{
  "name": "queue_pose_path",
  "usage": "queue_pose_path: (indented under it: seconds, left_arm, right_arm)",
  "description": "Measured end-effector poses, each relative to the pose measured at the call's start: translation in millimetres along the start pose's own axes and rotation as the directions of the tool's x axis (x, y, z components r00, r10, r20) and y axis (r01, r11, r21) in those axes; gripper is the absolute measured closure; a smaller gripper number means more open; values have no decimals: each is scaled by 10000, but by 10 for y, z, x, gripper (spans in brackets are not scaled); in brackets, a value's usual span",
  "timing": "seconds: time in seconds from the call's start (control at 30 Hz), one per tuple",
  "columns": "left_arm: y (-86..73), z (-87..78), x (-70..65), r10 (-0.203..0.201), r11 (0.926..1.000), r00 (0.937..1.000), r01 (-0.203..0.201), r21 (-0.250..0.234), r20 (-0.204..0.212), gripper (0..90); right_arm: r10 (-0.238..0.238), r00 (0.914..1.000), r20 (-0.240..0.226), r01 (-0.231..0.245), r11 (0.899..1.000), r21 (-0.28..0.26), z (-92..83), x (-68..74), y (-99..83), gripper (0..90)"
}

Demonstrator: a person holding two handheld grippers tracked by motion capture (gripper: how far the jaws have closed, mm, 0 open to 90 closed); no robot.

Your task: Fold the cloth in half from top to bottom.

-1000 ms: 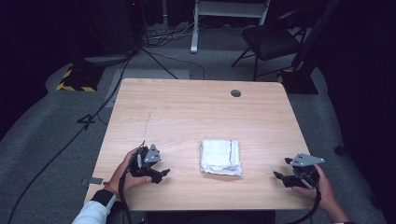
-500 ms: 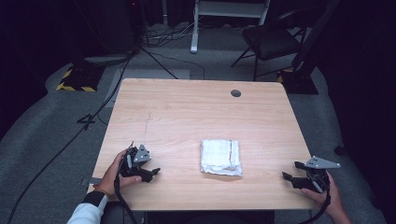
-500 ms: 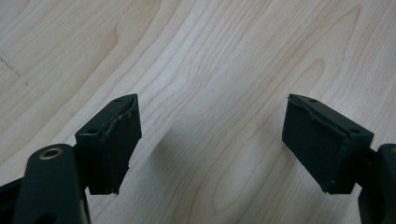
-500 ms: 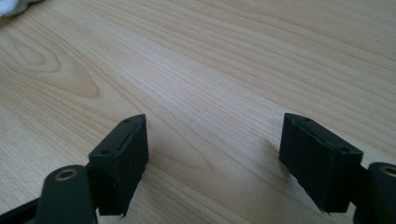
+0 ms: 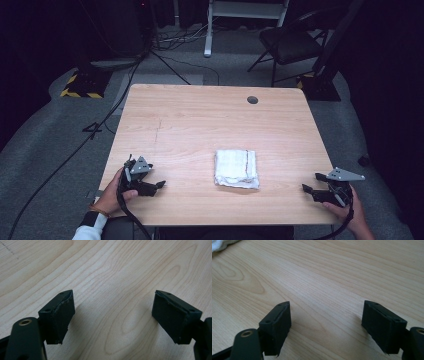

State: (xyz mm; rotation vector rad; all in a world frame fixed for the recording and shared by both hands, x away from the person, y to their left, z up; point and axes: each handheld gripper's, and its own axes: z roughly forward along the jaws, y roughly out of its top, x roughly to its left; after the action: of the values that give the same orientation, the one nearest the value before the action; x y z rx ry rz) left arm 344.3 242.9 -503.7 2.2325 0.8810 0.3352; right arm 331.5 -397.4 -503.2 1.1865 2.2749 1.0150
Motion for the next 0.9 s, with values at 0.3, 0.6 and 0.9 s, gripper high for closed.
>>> queue_pose_path:
  seconds: [0.3,0.6,0.9]
  left_arm:
    - [-6,-4,-11,-112,9999,9999,112,3,-108,182]
    - [-5,-3,-7,-99,10000,9999,99,1,-77,181]
    - [-6,-3,-7,-104,9999,9999,104,3,-72,181]
  right_arm:
    - [53,10000,38,-53,10000,-13,0,-2,-2,240]
    - [84,10000,-14,-84,10000,-26,0,-10,-1,245]
    - [82,10000,10,-82,10000,-17,1,-10,0,241]
